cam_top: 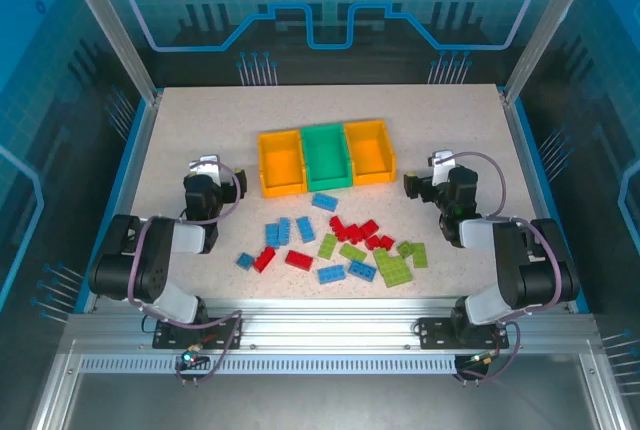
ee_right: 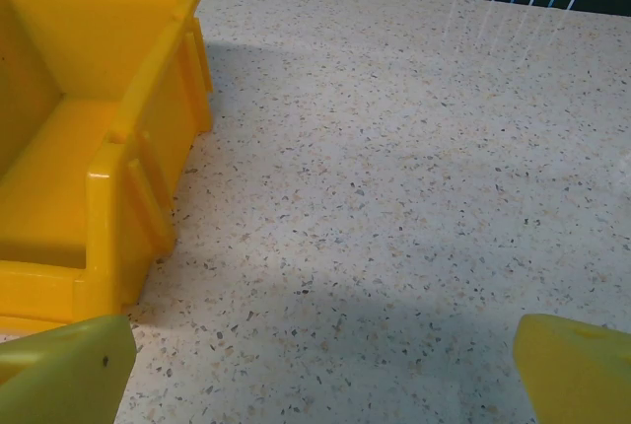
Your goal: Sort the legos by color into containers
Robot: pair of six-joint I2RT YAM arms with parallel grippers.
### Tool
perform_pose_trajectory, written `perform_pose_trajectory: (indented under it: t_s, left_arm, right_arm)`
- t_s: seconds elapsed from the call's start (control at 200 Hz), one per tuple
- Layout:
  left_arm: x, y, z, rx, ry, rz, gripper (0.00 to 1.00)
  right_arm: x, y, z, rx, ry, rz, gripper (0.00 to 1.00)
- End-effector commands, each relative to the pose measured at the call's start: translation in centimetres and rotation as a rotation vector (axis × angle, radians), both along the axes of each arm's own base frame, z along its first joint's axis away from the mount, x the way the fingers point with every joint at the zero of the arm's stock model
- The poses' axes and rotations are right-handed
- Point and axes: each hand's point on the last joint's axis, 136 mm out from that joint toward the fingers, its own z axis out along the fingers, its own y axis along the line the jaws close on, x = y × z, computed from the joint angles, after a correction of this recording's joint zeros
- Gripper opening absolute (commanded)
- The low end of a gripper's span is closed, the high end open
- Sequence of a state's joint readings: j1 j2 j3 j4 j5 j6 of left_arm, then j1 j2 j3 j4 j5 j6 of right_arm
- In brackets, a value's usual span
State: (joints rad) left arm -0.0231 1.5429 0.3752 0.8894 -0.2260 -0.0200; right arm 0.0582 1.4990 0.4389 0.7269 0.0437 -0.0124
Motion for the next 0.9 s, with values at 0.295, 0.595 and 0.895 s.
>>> perform_pose_trajectory:
  t_s: [0.295,0.595,0.895]
  left_arm:
    - [0.3,-0.3,0.6,-0.014,-0.03,-0.016,0.99]
    - [0.3,-0.3,0.7,-0.013,-0.032,-0.016,0.99]
    - [0.3,0.1,5.3,-0.019,0.044,0.015,0.99]
  right_arm:
    - [0.1,0.1,0.1,0.007,-0.011,0.014,1.0]
    - [0.0,0.1,0.0,0.009,-0.009,0.015,1.0]
    - [-0.1,1.7,2.9,0.007,0.26,0.031,0.8]
